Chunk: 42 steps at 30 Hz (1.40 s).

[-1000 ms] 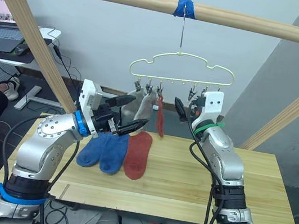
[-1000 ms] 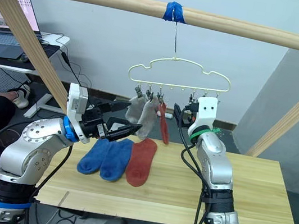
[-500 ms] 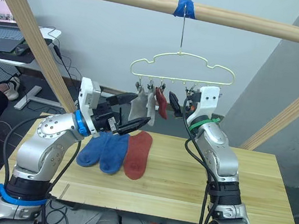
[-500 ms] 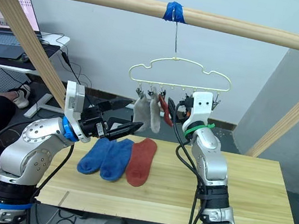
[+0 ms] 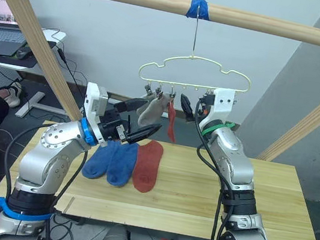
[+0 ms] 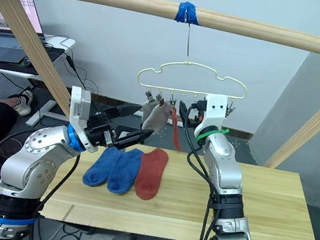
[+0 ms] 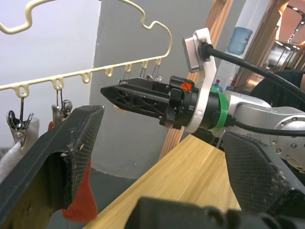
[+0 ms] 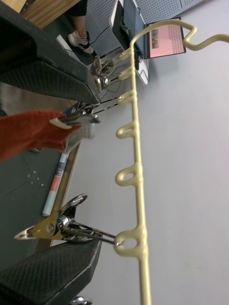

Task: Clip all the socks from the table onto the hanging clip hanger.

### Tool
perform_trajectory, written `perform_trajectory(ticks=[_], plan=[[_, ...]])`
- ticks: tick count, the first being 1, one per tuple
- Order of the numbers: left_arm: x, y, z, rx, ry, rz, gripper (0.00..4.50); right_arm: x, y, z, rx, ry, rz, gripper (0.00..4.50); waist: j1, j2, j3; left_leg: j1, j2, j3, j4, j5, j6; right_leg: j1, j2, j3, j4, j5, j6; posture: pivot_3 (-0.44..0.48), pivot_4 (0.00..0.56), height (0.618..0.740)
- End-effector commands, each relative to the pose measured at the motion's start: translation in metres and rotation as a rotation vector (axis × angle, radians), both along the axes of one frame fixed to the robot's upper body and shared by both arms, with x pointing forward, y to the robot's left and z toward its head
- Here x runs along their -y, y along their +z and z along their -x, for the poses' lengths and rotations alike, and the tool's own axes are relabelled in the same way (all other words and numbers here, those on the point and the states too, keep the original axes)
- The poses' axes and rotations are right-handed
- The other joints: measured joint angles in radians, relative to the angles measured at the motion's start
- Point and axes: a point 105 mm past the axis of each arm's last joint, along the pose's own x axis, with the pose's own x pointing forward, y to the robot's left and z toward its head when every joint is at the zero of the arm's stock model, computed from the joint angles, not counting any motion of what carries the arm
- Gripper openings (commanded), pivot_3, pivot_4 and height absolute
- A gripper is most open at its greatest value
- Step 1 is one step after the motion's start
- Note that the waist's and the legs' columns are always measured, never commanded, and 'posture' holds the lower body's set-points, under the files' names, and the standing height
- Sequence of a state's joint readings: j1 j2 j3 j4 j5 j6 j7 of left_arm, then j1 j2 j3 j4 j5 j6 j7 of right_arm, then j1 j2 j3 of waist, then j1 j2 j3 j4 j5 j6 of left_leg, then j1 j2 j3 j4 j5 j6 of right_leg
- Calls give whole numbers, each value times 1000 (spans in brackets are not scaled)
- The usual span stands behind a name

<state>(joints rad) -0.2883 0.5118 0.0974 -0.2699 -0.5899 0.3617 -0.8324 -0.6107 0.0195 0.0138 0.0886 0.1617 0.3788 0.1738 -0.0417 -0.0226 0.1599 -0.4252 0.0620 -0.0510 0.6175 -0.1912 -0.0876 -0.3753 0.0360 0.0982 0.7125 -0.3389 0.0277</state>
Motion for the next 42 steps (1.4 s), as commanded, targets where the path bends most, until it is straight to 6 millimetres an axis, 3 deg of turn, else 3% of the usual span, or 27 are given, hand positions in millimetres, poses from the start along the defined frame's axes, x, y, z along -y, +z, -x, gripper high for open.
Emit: perform_trajectory(ticks=[1, 21, 25, 42], plan=[[2, 15, 3, 74, -7, 11, 4500, -1, 18, -1, 57, 0, -41, 4472, 0, 0, 0, 0, 0, 0, 0, 0, 0, 0, 0, 0, 0, 0, 0, 49, 114, 740], [3, 12, 3, 72, -20, -1, 4500, 1, 18, -4, 71, -19, -46, 4472, 0, 0, 0, 0, 0, 0, 0, 0, 0, 0, 0, 0, 0, 0, 0, 51, 114, 740], [3, 12, 3, 74, -17, -2, 4500, 0, 18, -4, 72, -16, -42, 3648, 0, 0, 0, 0, 0, 0, 0, 0, 0, 0, 0, 0, 0, 0, 0, 51, 114, 740], [3, 12, 2, 77, -12, -3, 4500, 0, 18, -5, 71, -17, -41, 3648, 0, 0, 0, 0, 0, 0, 0, 0, 0, 0, 0, 0, 0, 0, 0, 52, 109, 740]])
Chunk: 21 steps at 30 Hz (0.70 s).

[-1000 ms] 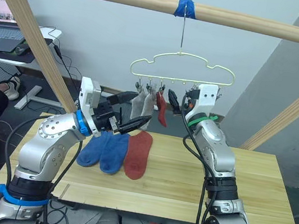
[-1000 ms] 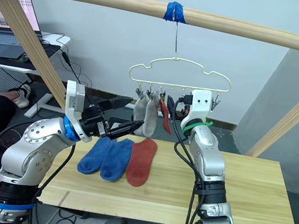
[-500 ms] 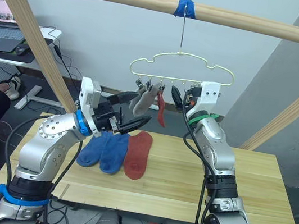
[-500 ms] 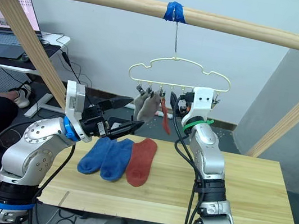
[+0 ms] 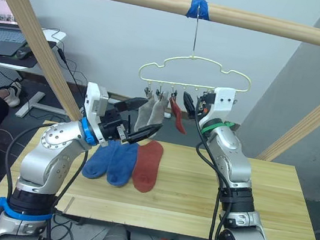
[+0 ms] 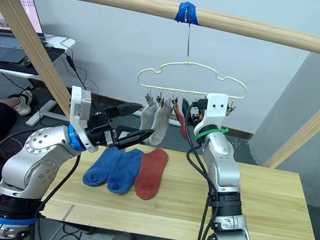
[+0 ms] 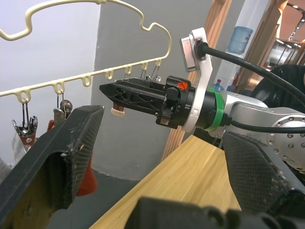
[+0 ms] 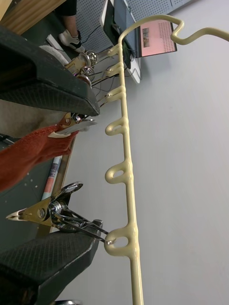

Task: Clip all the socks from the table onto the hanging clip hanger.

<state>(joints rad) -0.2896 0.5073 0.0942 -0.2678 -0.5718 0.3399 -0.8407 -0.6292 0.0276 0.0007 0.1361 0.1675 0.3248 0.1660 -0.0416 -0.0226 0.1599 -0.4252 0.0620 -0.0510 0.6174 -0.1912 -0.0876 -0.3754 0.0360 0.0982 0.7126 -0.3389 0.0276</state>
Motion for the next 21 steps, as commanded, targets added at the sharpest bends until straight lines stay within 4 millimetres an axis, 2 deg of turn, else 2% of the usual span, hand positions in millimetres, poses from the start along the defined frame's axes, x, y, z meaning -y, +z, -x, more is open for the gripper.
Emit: perform_trajectory(ticks=[1, 7, 10, 16, 18, 19, 21], plan=[[3, 11, 2, 56, -10, 7, 4500, -1, 15, 0, 52, -4, -16, 3648, 0, 0, 0, 0, 0, 0, 0, 0, 0, 0, 0, 0, 0, 0, 0, 52, 109, 740], [4, 17, 2, 81, -9, 7, 4500, 0, 14, -1, 38, -13, -42, 3648, 0, 0, 0, 0, 0, 0, 0, 0, 0, 0, 0, 0, 0, 0, 0, 55, 113, 740], [4, 17, 3, 81, -10, 8, 4500, 3, 13, -3, 24, -29, -63, 2984, 0, 0, 0, 0, 0, 0, 0, 0, 0, 0, 0, 0, 0, 0, 0, 55, 113, 740], [5, 16, 3, 78, -11, 5, 4500, 7, 14, -7, 19, -50, -74, 831, 1, 0, 0, 0, 0, 0, 0, 0, 0, 0, 0, 0, 0, 0, 0, 58, 115, 740], [5, 14, 4, 75, -11, 4, 4500, 7, 14, -7, 20, -51, -76, 275, 1, 0, 0, 0, 0, 0, 0, 0, 0, 0, 0, 0, 0, 0, 0, 58, 115, 740], [5, 13, 4, 72, -12, 3, 4500, 8, 14, -7, 20, -51, -76, 71, 1, 0, 0, 0, 0, 0, 0, 0, 0, 0, 0, 0, 0, 0, 0, 58, 115, 740], [6, 12, 4, 67, -12, 1, 4500, 8, 14, -7, 19, -53, -78, 7, 1, 0, 0, 0, 0, 0, 0, 0, 0, 0, 0, 0, 0, 0, 0, 57, 118, 740]])
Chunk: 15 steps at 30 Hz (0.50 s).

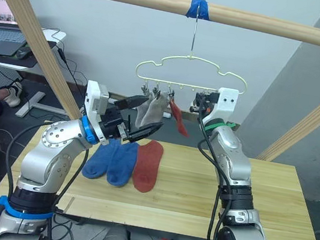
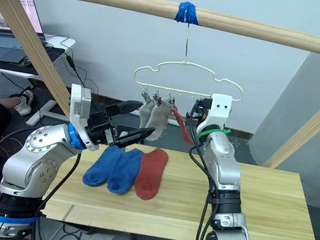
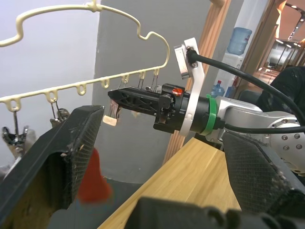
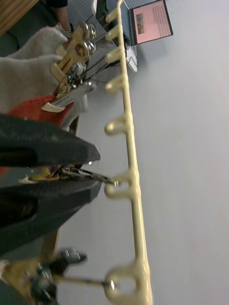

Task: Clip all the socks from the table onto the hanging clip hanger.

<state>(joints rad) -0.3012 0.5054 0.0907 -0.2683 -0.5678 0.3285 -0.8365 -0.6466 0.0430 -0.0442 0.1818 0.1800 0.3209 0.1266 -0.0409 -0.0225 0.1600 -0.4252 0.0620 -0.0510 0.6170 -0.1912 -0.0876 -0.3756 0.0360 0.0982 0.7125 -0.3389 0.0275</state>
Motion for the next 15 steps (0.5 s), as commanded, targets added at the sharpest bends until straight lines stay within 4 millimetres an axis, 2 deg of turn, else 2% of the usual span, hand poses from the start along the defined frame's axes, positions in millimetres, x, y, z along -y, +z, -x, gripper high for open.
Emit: perform_trajectory(ticks=[1, 4, 10, 15], plan=[[4, 6, 5, 41, -11, -1, 4500, 0, 18, 1, 58, 1, -32, 7, 0, 0, 0, 0, 0, 0, 0, 0, 0, 0, 0, 0, 0, 0, 0, 57, 118, 740], [0, -9, 4, -13, 8, -50, 4500, 1, 17, 2, 53, 6, -29, 7, 0, 0, 0, 0, 0, 0, -1, 0, 0, 0, 0, 0, 0, 0, 0, 57, 118, 740], [-23, -84, -8, -243, 155, -307, 4500, 5, 16, 7, 44, 61, 15, 7, 0, 1, 1, 0, 0, 0, -3, 0, 0, -2, 0, 0, 0, -1, -1, 47, 130, 740], [-21, -129, -29, -352, 246, -359, 4500, 11, 14, 11, 36, 80, 45, 7, 7, 1, 1, 0, 0, 1, -4, 0, 0, -2, 0, 0, 0, -1, -1, 26, 133, 740]])
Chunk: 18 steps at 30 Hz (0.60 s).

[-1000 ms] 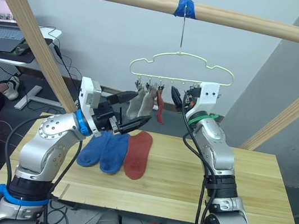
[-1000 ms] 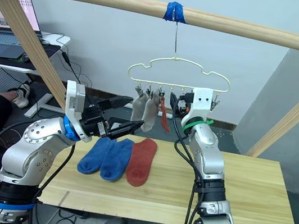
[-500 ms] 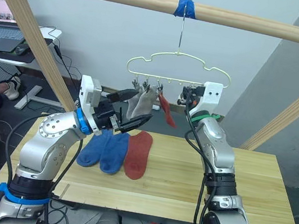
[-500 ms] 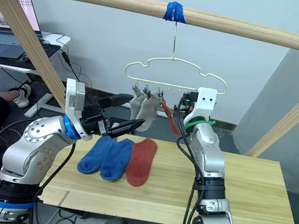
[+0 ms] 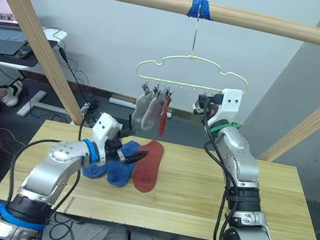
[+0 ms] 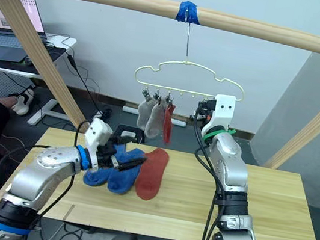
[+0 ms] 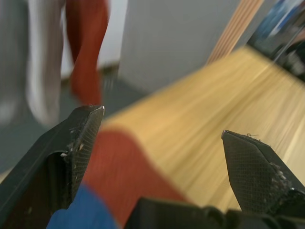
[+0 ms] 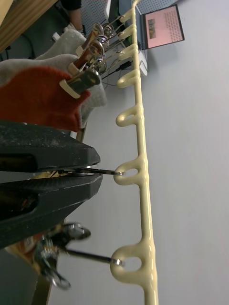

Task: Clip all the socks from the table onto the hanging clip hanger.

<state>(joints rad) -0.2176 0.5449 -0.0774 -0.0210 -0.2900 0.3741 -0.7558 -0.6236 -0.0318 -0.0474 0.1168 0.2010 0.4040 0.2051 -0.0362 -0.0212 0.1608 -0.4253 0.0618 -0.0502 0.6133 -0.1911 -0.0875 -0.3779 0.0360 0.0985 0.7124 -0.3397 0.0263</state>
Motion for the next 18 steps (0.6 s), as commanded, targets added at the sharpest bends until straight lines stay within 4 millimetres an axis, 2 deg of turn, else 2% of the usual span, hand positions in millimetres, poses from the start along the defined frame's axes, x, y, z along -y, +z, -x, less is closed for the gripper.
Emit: perform_trajectory(ticks=[1, 4, 9, 12, 18], plan=[[6, -16, -18, 16, 38, -77, 4500, -3, 15, 7, 49, 33, -9, 7, 5, 0, 0, 0, 0, 0, 0, 0, 0, 0, 0, 0, 0, 0, 0, 20, 135, 740], [15, -39, -32, 6, 42, -147, 4500, -3, 15, 8, 46, 29, -10, 7, 4, 0, 0, 0, 0, 0, 0, 0, 0, -1, 0, 0, 1, 0, 0, 6, 133, 740], [27, -60, -47, 1, 36, -224, 4500, -4, 16, 12, 42, 18, -19, 7, 1, 0, 0, -1, 0, 0, 0, 0, 0, -1, 0, 0, 0, 0, 0, -23, 132, 740], [33, -70, -51, -16, 26, -235, 4500, -3, 16, 16, 40, 13, -18, 7, -3, 0, 0, -2, 0, 0, -1, 0, 0, -2, 1, 0, 0, 0, 0, -42, 127, 740], [29, -91, -54, -43, 33, -309, 4500, 0, 21, 19, 47, 1, -10, 7, -22, 0, 0, -3, 0, 0, -1, 0, 0, -3, 1, 0, 1, 0, 0, -58, 113, 740]])
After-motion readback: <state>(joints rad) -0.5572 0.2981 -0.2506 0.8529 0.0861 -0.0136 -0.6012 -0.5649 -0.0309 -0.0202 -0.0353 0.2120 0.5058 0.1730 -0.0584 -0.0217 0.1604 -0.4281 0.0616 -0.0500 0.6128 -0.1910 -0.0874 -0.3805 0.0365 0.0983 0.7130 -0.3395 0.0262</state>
